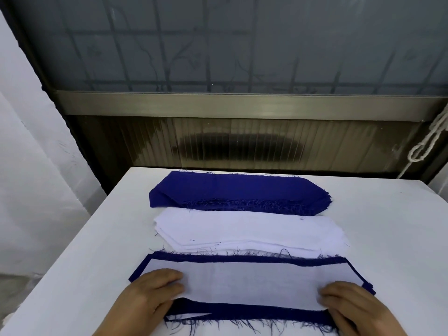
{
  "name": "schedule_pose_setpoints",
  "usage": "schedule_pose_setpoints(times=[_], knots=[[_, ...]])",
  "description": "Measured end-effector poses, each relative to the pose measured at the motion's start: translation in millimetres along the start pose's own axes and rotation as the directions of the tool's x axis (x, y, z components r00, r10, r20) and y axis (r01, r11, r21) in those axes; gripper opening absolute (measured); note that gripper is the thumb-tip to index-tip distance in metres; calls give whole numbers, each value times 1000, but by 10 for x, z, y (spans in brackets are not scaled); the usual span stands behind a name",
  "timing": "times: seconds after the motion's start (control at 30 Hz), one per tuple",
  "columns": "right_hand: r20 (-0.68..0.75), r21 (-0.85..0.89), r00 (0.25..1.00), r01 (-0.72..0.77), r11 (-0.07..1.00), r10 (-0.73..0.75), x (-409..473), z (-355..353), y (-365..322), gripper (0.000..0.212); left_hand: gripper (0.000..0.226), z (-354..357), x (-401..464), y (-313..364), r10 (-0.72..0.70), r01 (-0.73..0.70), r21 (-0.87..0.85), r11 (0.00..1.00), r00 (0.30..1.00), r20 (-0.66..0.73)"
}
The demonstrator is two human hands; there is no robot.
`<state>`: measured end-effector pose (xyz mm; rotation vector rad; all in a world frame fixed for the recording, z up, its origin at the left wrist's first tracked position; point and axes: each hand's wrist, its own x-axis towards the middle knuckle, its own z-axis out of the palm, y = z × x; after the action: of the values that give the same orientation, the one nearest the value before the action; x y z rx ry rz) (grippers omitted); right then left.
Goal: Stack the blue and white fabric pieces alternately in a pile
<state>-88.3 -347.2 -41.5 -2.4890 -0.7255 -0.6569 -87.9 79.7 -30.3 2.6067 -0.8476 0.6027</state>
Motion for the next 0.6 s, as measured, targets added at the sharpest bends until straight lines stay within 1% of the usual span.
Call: schedule_pose_setpoints(times=[0.13,0.2,0.27,0.33,0.43,0.53,0.6], knots=[[8,10,1000,6,1000,-6,-14,-11,-14,34,55,19,16,17,-36,36,-64,997,999,-6],[37,13,999,-4,1000,4,-5,-20,-19,35,52,17,13,30,-76,75,-94,993,997,-1],[36,-5,999,-21,1000,21,22,-40,-20,38,49,3,-10,36,-124,125,-113,986,992,10],[7,-44,998,-63,997,63,43,-67,-3,41,50,6,-18,6,-133,132,-84,988,991,-11],[-28,-125,989,-148,981,146,84,-124,74,35,53,20,-5,-61,-160,158,-35,987,983,-93],[-50,-225,968,-251,941,246,205,-175,109,40,53,21,52,-106,-283,292,51,955,949,-140],[-49,-241,962,-272,932,269,325,-198,111,38,46,41,156,-110,-345,361,99,927,926,-153]])
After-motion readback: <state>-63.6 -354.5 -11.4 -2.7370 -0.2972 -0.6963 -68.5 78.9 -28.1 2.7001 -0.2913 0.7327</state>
